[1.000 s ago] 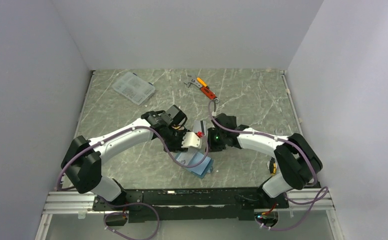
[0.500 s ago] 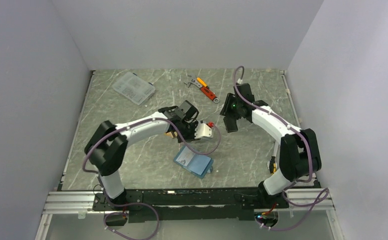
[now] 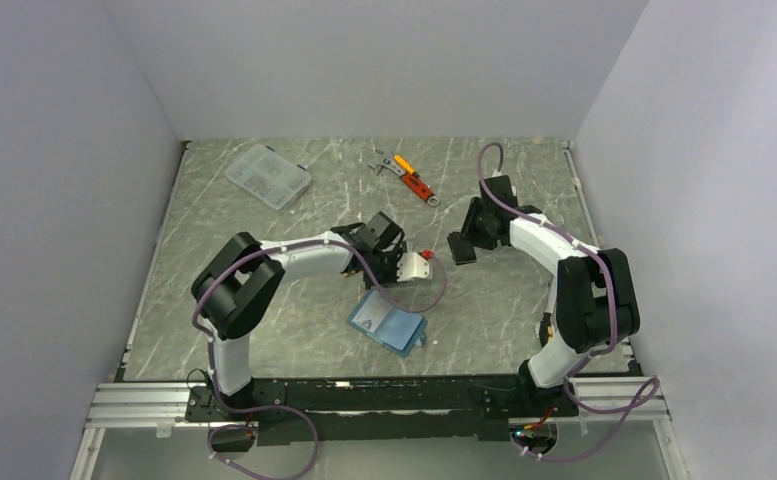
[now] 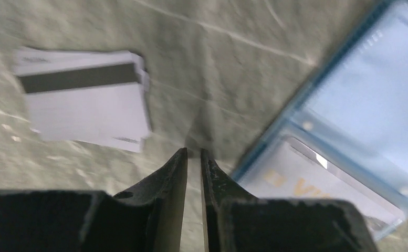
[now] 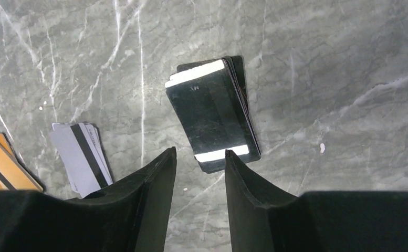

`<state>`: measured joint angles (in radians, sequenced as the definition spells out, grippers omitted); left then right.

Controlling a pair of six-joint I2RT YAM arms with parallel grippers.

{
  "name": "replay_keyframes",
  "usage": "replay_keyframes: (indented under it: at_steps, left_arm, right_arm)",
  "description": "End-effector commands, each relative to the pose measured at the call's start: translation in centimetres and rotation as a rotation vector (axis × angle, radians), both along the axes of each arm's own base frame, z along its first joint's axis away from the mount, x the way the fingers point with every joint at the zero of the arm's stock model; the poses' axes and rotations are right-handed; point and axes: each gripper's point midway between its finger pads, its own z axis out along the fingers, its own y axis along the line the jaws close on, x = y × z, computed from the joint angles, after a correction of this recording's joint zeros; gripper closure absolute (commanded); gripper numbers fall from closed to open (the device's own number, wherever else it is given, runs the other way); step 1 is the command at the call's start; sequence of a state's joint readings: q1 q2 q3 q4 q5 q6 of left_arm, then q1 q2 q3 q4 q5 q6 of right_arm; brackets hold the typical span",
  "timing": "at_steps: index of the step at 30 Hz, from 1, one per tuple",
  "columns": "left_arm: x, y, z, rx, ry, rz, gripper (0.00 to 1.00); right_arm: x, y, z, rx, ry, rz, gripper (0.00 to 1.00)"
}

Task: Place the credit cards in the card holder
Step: Pick up the credit card from the center of the board.

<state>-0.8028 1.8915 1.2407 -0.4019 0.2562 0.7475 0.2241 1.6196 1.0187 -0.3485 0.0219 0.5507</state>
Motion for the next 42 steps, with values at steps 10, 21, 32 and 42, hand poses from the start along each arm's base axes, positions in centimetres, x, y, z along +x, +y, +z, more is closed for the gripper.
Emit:
replay_keyframes:
  at_steps: [10,21,32,42]
  left_arm:
    - [-4.3,2.5,0.8,0.014,0.001,-0.032,0.80]
    - [-1.8,0.9,6.8,-0.096,-0.037,0.048,0.79]
    - [3.4,2.1,14.6,-0.223,-0.170,0.240,0.46]
    - [6.0,6.1,16.8,-0.255,-0.235,0.396,0.01]
  right_arm:
    - [2.1,-1.3,1.2,-0.026,-0.068,-0.060,0.52]
    - [3.2,-1.6,-2.5,-0.058,0.010,-0.060,0.49]
    - [3.4,-2.0,-4.3,-0.027,0.052,-0.063,0.43]
    - [1.4,0.1,-5.4,0.019,0.084,-0.046,0.42]
